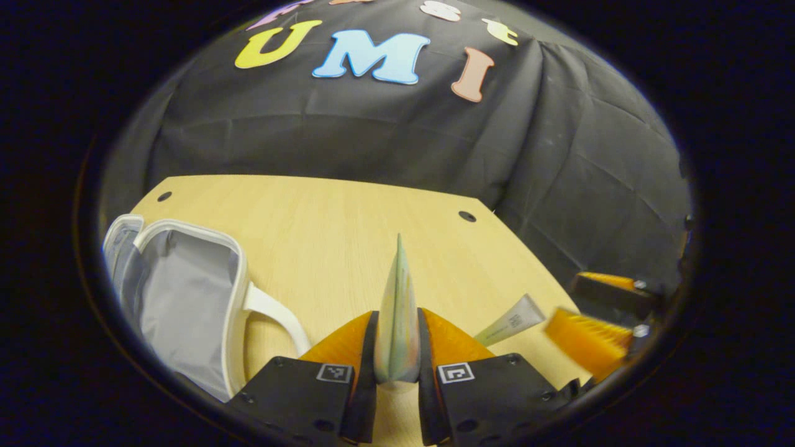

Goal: First open the suitcase, pack the skin care products into it, and then close the suitcase.

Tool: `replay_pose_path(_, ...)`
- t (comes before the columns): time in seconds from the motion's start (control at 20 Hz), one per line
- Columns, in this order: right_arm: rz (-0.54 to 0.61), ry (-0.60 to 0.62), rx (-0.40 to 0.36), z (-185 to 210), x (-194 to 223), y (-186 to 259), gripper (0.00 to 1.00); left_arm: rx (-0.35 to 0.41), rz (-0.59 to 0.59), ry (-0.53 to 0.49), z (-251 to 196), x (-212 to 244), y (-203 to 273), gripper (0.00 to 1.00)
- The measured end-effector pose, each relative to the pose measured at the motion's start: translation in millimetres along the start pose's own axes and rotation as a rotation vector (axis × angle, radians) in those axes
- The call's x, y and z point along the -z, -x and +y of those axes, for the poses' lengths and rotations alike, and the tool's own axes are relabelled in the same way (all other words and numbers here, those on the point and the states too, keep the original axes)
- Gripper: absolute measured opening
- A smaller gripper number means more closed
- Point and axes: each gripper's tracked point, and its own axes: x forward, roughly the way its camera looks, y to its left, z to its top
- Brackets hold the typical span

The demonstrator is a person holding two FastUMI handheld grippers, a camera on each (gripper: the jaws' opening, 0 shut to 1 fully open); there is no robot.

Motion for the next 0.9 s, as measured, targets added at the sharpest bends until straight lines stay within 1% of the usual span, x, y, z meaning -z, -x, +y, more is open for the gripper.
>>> replay_pose_path(0.05,0.034,-0.006,0.000,0,9,-13,0.96,0.009,-0.010,0.007,1,-15,19,0.36)
replay_pose_path(0.15,0.100,-0.031,-0.002,2,28,-36,0.96,0.001,-0.017,0.015,13,-36,52,0.36)
replay_pose_path(0.2,0.130,-0.045,0.005,-1,39,-46,0.90,-0.018,-0.005,0.025,27,-39,67,0.39)
replay_pose_path(0.25,0.155,-0.063,0.008,-2,45,-53,0.83,-0.041,0.013,0.045,45,-42,80,0.36)
replay_pose_path(0.3,0.177,-0.086,0.010,-2,51,-57,0.72,-0.057,0.025,0.062,62,-44,89,0.36)
replay_pose_path(0.35,0.212,-0.111,0.017,-5,61,-58,0.68,-0.082,0.038,0.078,82,-43,99,0.39)
replay_pose_path(0.4,0.224,-0.143,0.026,-4,63,-61,0.57,-0.107,0.055,0.090,103,-40,107,0.36)
replay_pose_path(0.45,0.231,-0.171,0.046,-5,62,-60,0.48,-0.141,0.074,0.101,126,-37,115,0.36)
replay_pose_path(0.5,0.234,-0.193,0.058,-6,61,-62,0.29,-0.159,0.098,0.110,146,-32,121,0.36)
replay_pose_path(0.55,0.253,-0.216,0.068,-3,62,-58,0.27,-0.183,0.131,0.117,167,-26,123,0.39)
replay_pose_path(0.6,0.265,-0.244,0.075,0,61,-54,0.23,-0.198,0.168,0.113,184,-19,123,0.36)
replay_pose_path(0.65,0.265,-0.278,0.073,9,57,-48,0.21,-0.220,0.210,0.104,201,-11,122,0.36)
replay_pose_path(0.7,0.260,-0.312,0.065,23,51,-37,0.17,-0.230,0.260,0.092,219,0,119,0.36)
replay_pose_path(0.75,0.254,-0.339,0.054,39,44,-27,0.20,-0.244,0.323,0.083,237,15,116,0.39)
replay_pose_path(0.8,0.254,-0.358,0.046,55,39,-18,0.20,-0.249,0.385,0.071,251,29,114,0.36)
replay_pose_path(0.9,0.248,-0.384,0.032,88,27,0,0.20,-0.264,0.470,0.046,277,51,105,0.36)
